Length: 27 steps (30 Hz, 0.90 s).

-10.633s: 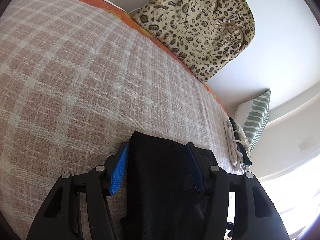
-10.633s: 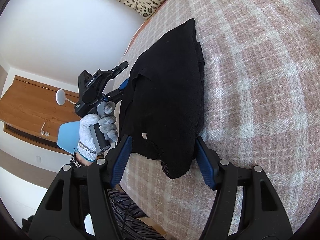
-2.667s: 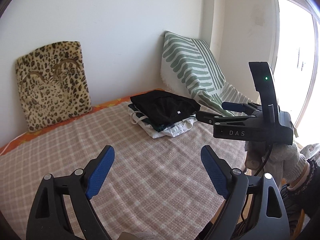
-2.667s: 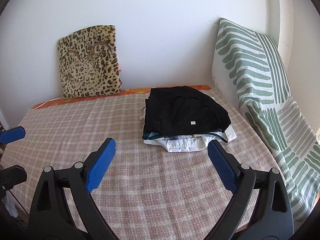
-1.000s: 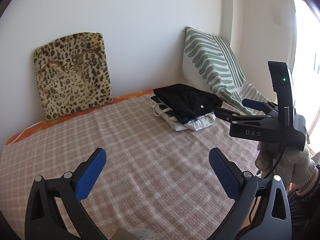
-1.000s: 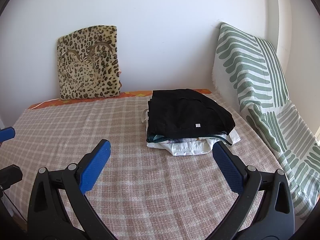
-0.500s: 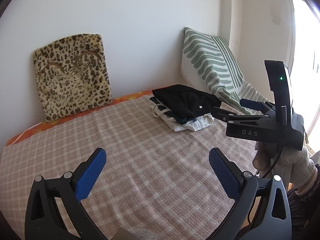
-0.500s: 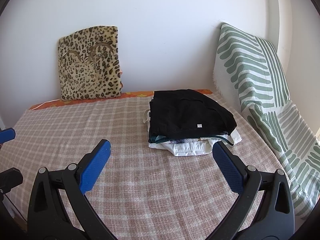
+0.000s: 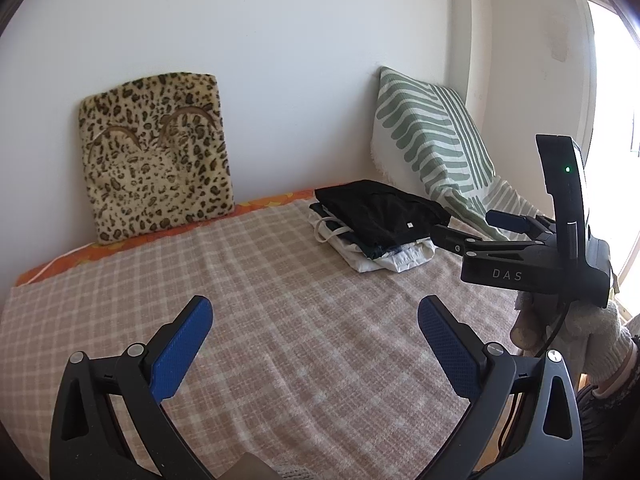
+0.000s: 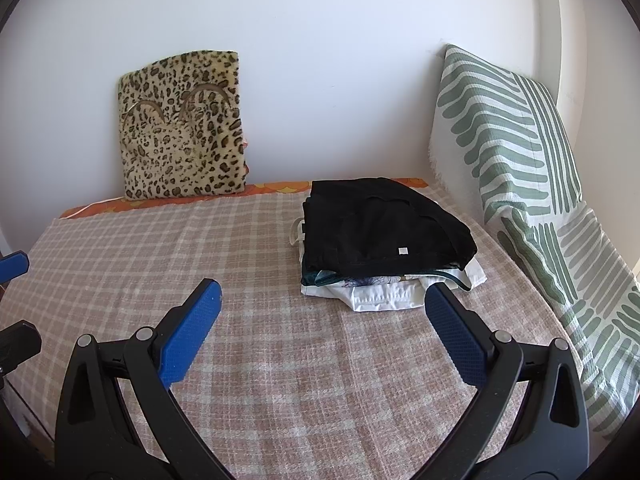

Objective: Fold small clothes

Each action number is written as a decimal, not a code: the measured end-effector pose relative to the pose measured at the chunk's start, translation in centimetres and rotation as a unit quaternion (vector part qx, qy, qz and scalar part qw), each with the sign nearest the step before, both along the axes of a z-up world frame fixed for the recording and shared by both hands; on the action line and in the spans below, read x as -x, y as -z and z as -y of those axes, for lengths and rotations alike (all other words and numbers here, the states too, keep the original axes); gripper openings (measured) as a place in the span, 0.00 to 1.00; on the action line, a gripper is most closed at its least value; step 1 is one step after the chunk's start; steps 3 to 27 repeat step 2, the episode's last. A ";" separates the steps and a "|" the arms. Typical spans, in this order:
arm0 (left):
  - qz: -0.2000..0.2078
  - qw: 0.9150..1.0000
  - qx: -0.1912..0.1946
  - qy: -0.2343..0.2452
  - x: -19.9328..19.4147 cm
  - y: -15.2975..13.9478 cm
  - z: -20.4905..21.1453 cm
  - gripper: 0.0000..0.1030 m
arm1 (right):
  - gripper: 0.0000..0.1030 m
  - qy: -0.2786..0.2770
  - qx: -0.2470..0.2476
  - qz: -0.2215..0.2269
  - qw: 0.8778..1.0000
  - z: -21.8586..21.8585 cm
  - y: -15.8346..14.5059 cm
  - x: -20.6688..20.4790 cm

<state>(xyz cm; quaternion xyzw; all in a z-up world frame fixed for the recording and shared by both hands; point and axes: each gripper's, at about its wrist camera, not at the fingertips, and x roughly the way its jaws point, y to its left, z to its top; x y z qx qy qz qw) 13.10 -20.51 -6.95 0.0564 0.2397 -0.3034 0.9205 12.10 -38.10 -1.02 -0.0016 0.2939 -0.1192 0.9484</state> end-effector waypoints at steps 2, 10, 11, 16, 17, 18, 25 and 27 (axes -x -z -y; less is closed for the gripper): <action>-0.003 1.000 0.003 0.000 0.0 0.0 -0.1 0.99 | 1.00 0.000 0.001 0.000 1.000 0.0 0.0 0.0; -0.003 1.000 0.003 0.000 0.0 0.0 -0.1 0.99 | 1.00 0.000 0.001 0.000 1.000 0.0 0.0 0.0; -0.003 1.000 0.003 0.000 0.0 0.0 -0.1 0.99 | 1.00 0.000 0.001 0.000 1.000 0.0 0.0 0.0; -0.003 1.000 0.003 0.000 0.0 0.0 -0.1 0.99 | 1.00 0.000 0.001 0.000 1.000 0.0 0.0 0.0; -0.003 1.000 0.003 0.000 0.0 0.0 -0.1 0.99 | 1.00 0.000 0.001 0.000 1.000 0.0 0.0 0.0; -0.003 1.000 0.003 0.000 0.0 0.0 -0.1 0.99 | 1.00 0.000 0.001 0.000 1.000 0.0 0.0 0.0; -0.003 1.000 0.003 0.000 0.0 0.0 -0.1 0.99 | 1.00 0.000 0.001 0.000 1.000 0.0 0.0 0.0; -0.003 1.000 0.003 0.000 0.0 0.0 -0.1 0.99 | 1.00 0.000 0.001 0.000 1.000 0.0 0.0 0.0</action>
